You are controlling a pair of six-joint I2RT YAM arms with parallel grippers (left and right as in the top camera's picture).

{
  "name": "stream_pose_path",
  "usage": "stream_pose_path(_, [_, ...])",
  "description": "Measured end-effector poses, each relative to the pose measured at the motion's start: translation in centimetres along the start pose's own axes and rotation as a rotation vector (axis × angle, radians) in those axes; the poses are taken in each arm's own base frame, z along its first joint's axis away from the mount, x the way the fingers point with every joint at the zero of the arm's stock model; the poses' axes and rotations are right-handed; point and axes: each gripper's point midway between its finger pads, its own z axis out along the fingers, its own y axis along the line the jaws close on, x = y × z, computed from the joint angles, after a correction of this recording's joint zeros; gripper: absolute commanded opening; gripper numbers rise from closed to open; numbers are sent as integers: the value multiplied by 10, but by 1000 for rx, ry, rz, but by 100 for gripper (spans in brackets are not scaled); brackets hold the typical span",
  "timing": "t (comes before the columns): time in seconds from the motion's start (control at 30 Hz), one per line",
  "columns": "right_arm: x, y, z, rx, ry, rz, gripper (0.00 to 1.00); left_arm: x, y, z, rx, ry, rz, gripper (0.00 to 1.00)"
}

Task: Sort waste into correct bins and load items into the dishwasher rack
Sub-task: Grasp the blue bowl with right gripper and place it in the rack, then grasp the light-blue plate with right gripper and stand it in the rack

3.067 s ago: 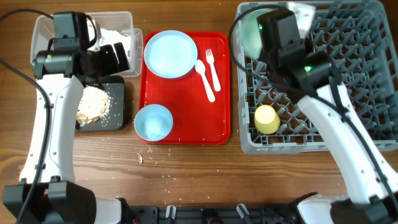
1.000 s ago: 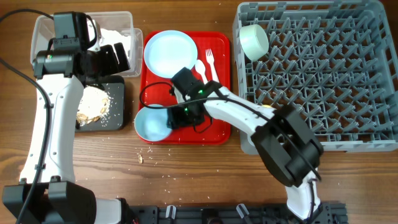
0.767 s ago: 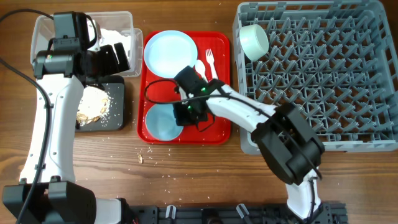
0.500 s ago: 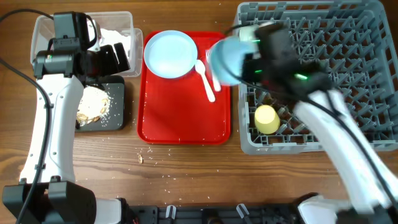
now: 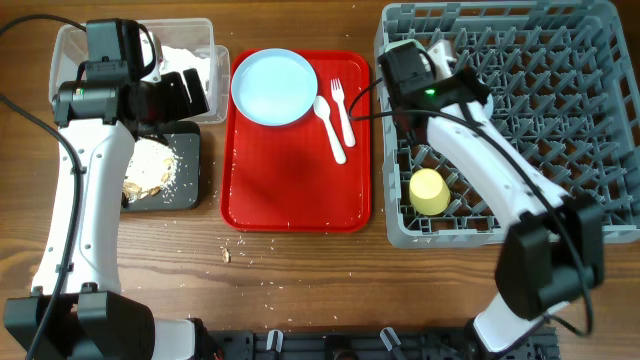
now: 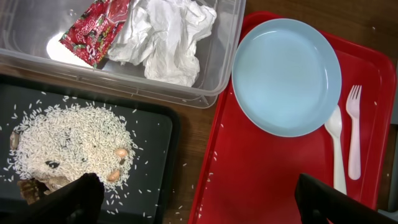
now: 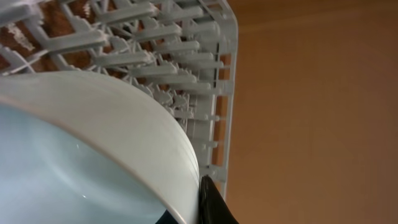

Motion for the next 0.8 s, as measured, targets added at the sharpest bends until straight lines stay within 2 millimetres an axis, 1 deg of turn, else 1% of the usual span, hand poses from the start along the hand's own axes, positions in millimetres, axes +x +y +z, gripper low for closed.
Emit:
stream_pose_path(0.1, [-14, 7, -6, 48, -30, -56, 5, 0, 0, 0, 0, 0, 0, 100])
stream_pose_path(0.13, [-17, 10, -9, 50, -39, -74, 7, 0, 0, 0, 0, 0, 0, 100])
stream_pose_path(0.23, [-27, 28, -23, 33, -81, -147, 22, 0, 0, 0, 0, 0, 0, 100])
stream_pose_path(0.37, [-32, 46, -40, -17, -128, -217, 43, 0, 0, 0, 0, 0, 0, 100])
stream_pose_path(0.4, [-34, 52, -46, -36, -146, -236, 47, 0, 0, 0, 0, 0, 0, 100])
stream_pose_path(0.43, [-35, 58, -51, -53, -161, -251, 48, 0, 0, 0, 0, 0, 0, 100])
stream_pose_path(0.47, [-36, 63, -57, -70, -176, -265, 52, 0, 0, 0, 0, 0, 0, 100])
stream_pose_path(0.5, [-38, 75, -65, -110, -201, -282, 57, 0, 0, 0, 0, 0, 0, 100])
stream_pose_path(0.53, [-40, 81, -70, -131, -214, -287, 60, 0, 0, 0, 0, 0, 0, 100])
stream_pose_path(0.57, [-41, 86, -73, -153, -225, -279, 67, 0, 0, 0, 0, 0, 0, 100])
stream_pose_path(0.63, [-42, 98, -79, -220, -245, -253, 69, 0, 0, 0, 0, 0, 0, 100])
stream_pose_path(0.7, [-46, 106, -77, -304, -244, -163, 71, 0, 0, 0, 0, 0, 0, 100])
stream_pose_path(0.8, [-58, 100, -71, -412, -247, -45, 72, 0, 0, 0, 0, 0, 0, 100])
